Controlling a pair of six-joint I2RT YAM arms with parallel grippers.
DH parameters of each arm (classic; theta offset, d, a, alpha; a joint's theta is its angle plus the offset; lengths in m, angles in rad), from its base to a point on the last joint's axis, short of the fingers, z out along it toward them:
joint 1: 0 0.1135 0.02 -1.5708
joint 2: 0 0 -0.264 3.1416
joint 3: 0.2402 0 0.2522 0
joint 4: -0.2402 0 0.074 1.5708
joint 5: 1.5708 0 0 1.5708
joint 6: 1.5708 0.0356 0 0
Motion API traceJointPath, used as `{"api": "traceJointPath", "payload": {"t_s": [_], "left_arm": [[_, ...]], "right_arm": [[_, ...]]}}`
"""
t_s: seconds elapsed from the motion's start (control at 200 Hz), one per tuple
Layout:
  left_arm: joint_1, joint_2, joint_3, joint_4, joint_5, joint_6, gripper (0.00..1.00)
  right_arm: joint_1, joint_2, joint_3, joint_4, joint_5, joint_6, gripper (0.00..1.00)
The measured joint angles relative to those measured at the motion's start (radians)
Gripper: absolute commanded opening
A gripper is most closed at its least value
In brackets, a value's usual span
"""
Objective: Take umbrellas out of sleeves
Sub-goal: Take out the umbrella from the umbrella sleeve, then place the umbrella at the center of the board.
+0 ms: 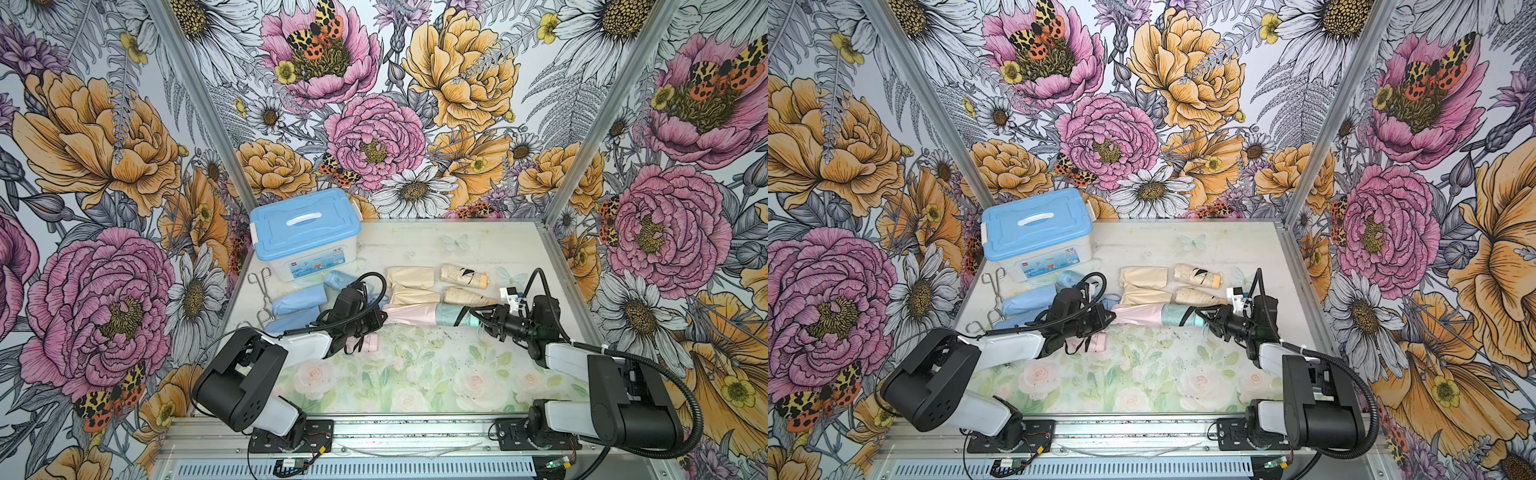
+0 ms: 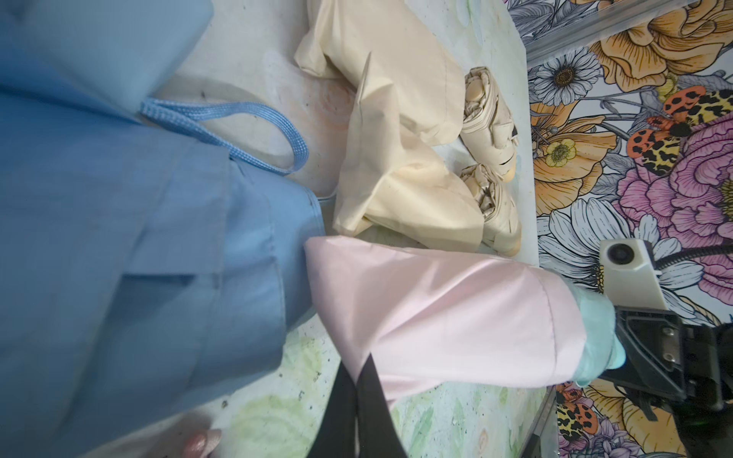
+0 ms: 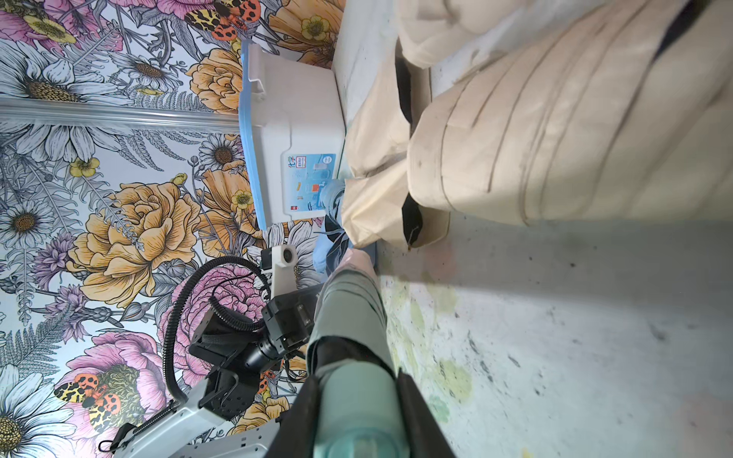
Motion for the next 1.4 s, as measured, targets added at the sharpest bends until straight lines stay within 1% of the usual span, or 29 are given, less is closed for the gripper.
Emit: {"api": "traceJointPath", "payload": {"t_s": [0.235, 0.43, 0.52, 0.845, 1.076, 1.256, 1.306, 1.401], "left_arm": [[0.007, -0.012, 0.000, -0.027, 0.000, 0.012, 0.00], [0.050, -0.070, -0.002, -0.097, -0.023, 0.043, 0.00], [0.057, -0.090, -0.002, -0.114, -0.031, 0.051, 0.00], [0.054, -0.089, -0.002, -0.140, -0.039, 0.055, 0.00], [0.031, -0.089, -0.002, -0.146, -0.057, 0.054, 0.00], [-0.007, -0.089, -0.002, -0.146, -0.084, 0.053, 0.00], [-0.018, -0.089, -0.002, -0.146, -0.091, 0.053, 0.00], [-0.036, -0.077, -0.002, -0.145, -0.101, 0.053, 0.00]], "right_arm": [[0.000, 0.000, 0.000, -0.020, 0.001, -0.015, 0.00], [-0.020, 0.000, 0.003, -0.087, 0.020, -0.065, 0.00], [-0.030, 0.000, 0.016, -0.139, 0.037, -0.100, 0.00], [-0.033, -0.039, 0.071, -0.350, 0.098, -0.244, 0.00], [-0.042, -0.053, 0.107, -0.476, 0.123, -0.317, 0.00], [-0.055, -0.054, 0.125, -0.514, 0.131, -0.343, 0.00], [-0.058, -0.054, 0.127, -0.526, 0.135, -0.352, 0.04], [-0.063, -0.054, 0.153, -0.591, 0.151, -0.386, 0.05]]}}
